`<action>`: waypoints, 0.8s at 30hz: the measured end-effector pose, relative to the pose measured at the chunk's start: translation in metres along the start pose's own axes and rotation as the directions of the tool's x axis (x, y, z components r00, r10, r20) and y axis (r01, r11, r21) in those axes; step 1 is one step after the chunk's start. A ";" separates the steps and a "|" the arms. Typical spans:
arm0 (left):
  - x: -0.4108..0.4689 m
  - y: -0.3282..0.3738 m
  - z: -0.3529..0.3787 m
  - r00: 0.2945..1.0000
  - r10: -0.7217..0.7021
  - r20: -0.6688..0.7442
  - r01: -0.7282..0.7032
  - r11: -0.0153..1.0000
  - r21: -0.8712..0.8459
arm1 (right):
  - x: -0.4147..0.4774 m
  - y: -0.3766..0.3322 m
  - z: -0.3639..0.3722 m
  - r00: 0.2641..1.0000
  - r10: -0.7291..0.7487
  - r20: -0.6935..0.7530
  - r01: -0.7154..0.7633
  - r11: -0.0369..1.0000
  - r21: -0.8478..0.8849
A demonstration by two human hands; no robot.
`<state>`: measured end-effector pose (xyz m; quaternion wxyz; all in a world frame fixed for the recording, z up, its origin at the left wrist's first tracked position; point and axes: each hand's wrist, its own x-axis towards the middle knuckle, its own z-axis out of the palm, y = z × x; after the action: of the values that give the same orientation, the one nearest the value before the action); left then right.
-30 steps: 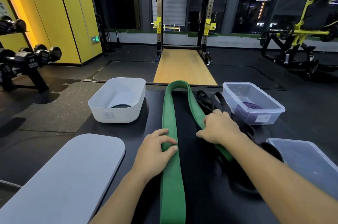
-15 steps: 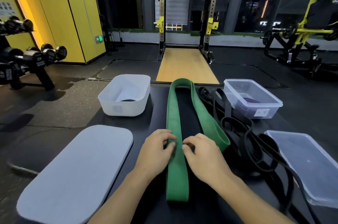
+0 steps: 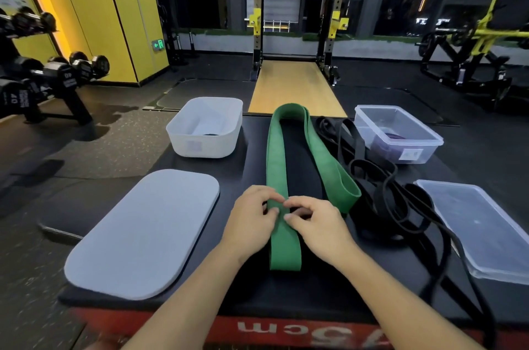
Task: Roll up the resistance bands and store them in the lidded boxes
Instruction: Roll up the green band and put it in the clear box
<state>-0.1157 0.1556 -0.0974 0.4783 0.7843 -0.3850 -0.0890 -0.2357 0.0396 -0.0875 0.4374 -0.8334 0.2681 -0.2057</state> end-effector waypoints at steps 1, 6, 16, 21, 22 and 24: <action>-0.004 0.001 -0.001 1.000 -0.004 0.020 0.003 1.000 0.016 | -0.002 0.000 0.001 1.000 -0.021 0.005 0.021 1.000 -0.005; -0.030 0.002 -0.004 0.999 0.028 -0.032 -0.028 1.000 0.013 | -0.011 0.005 0.007 0.994 -0.109 -0.017 0.108 0.991 -0.077; -0.054 0.002 -0.022 0.996 0.056 0.076 -0.050 0.996 -0.069 | -0.033 0.015 -0.002 0.975 -0.213 0.060 0.222 0.925 -0.310; -0.061 0.003 -0.026 0.986 0.064 0.156 -0.054 0.996 -0.067 | -0.038 0.017 -0.006 0.952 -0.266 0.149 0.303 0.881 -0.363; -0.063 0.003 -0.026 0.985 0.066 0.161 -0.056 0.996 -0.064 | -0.040 0.018 -0.007 0.948 -0.269 0.172 0.316 0.868 -0.382; -0.067 0.002 -0.027 0.983 0.076 0.165 -0.067 0.996 -0.057 | -0.045 0.018 -0.010 0.936 -0.268 0.229 0.343 0.843 -0.414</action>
<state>-0.1489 0.2198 -0.0973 0.4673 0.7471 -0.4492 -0.1472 -0.2811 0.0533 -0.1024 0.2156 -0.9573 0.1350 -0.1373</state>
